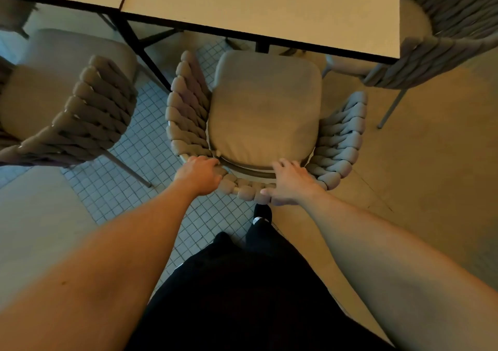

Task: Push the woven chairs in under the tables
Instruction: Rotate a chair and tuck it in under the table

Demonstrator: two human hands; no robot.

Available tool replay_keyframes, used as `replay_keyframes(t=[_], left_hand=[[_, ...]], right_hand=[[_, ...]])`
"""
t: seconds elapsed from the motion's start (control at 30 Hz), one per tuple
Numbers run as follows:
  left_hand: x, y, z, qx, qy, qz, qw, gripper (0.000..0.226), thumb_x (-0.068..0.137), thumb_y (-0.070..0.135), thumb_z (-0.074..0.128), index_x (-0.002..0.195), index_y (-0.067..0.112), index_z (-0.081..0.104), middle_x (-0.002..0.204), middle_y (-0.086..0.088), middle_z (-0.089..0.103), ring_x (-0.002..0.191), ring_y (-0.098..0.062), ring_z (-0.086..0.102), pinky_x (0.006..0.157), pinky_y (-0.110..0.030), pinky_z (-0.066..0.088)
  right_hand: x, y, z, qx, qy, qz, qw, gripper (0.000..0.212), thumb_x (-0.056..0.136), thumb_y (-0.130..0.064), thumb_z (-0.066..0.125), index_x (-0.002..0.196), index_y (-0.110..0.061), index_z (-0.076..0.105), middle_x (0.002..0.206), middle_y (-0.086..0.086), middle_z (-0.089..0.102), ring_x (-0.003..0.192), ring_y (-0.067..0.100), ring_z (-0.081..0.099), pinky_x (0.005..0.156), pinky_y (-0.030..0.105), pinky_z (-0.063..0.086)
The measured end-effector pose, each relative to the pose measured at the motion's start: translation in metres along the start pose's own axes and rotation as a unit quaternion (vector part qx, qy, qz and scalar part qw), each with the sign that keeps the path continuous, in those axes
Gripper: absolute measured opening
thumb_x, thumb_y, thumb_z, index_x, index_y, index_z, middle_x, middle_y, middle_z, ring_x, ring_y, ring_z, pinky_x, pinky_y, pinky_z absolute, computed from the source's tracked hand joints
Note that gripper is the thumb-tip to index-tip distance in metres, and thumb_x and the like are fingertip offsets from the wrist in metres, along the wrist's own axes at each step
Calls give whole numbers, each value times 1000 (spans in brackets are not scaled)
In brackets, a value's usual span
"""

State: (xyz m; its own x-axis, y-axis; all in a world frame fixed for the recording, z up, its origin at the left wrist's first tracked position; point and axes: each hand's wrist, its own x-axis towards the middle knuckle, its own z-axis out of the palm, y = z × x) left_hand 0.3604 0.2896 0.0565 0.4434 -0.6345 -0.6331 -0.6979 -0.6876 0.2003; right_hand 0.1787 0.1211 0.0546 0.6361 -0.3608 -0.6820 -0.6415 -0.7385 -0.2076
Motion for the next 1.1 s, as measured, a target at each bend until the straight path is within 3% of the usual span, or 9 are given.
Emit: replay_keyframes(t=[0.33, 0.53, 0.97, 1.1], left_hand=[[-24, -20, -26, -57, 39, -83, 994, 56, 99, 51, 48, 148, 25, 43, 143, -12, 52, 133, -33, 44, 103, -48, 44], [-42, -40, -24, -104, 59, -131, 984, 63, 99, 53, 48, 154, 23, 36, 148, -13, 48, 137, -34, 41, 111, -49, 39], [-100, -91, -1, -206, 106, -267, 935, 62, 100, 48, 49, 154, 21, 36, 152, -13, 44, 140, -32, 40, 111, -49, 38], [-119, -120, 0, -231, 121, -291, 920, 63, 100, 48, 50, 154, 20, 35, 154, -12, 43, 142, -30, 37, 115, -48, 35]], right_hand=[[18, -36, -45, -70, -19, -74, 995, 84, 89, -66, 61, 154, -20, 33, 159, 9, 32, 147, 33, 26, 117, 56, 27], [33, -64, -62, -107, -41, -124, 986, 85, 90, -64, 63, 155, -20, 31, 163, 11, 27, 148, 36, 23, 120, 58, 23], [58, -150, -69, -226, -56, -251, 939, 84, 86, -70, 62, 150, -21, 37, 156, 10, 36, 146, 36, 29, 118, 59, 26], [65, -192, -68, -243, -50, -278, 928, 93, 84, -72, 62, 155, -21, 32, 159, 10, 34, 147, 35, 28, 119, 58, 26]])
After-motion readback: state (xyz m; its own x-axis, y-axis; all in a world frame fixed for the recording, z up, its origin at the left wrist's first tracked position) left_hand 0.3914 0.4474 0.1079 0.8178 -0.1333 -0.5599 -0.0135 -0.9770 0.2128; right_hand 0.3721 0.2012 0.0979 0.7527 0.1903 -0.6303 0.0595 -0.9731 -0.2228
